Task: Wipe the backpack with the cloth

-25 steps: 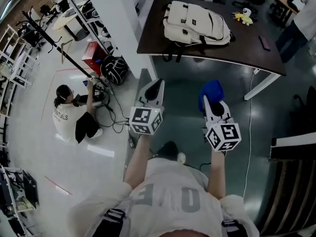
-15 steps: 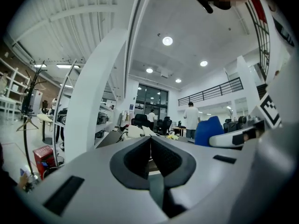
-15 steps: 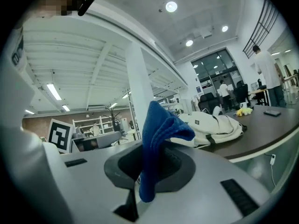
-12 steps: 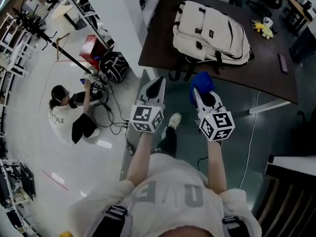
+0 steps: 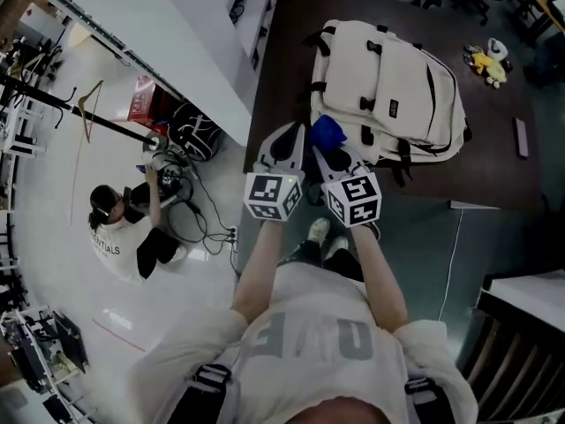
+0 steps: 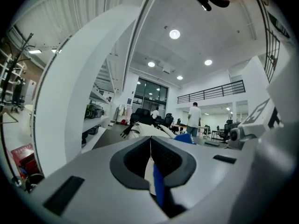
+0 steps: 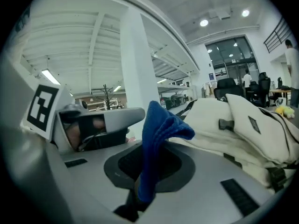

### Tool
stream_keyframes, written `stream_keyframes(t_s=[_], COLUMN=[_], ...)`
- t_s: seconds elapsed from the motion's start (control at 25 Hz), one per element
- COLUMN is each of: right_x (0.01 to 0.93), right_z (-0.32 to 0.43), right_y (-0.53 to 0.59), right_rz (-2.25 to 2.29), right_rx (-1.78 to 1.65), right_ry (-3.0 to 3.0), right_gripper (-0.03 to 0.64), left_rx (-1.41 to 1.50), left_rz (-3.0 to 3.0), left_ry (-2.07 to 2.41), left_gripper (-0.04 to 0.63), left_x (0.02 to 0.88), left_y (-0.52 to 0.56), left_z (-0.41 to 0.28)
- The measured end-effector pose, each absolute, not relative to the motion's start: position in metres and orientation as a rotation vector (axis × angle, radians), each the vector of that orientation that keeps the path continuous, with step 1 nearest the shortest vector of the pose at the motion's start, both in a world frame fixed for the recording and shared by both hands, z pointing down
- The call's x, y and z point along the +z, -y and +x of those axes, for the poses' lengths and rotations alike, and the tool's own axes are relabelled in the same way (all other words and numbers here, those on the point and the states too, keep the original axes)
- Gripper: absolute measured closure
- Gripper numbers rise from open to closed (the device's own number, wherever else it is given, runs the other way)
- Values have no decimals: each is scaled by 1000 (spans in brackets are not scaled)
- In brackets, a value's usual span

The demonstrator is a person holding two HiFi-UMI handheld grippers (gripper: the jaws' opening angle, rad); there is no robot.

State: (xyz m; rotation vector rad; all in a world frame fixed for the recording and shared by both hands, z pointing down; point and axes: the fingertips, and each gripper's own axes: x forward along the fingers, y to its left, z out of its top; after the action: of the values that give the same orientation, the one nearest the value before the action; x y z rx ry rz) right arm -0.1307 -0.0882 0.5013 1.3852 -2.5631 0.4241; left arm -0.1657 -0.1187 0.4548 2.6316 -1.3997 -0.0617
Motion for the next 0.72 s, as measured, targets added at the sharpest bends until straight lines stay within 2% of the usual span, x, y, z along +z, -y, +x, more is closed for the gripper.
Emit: stream_keyframes(t_s=[0.28, 0.72], right_x=[548, 549], right_z=[-129, -117], right_y=[125, 123], right_rz=[1369, 1404], right_rx=[533, 436], right_ry=[2402, 2278], right_gripper=[578, 578], left_rx=[104, 1], left_rz=[2642, 2595], left_ry=[1305, 1356], left_gripper=[589, 589], left_x=[499, 500], left_y=[142, 153], left_z=[-133, -154])
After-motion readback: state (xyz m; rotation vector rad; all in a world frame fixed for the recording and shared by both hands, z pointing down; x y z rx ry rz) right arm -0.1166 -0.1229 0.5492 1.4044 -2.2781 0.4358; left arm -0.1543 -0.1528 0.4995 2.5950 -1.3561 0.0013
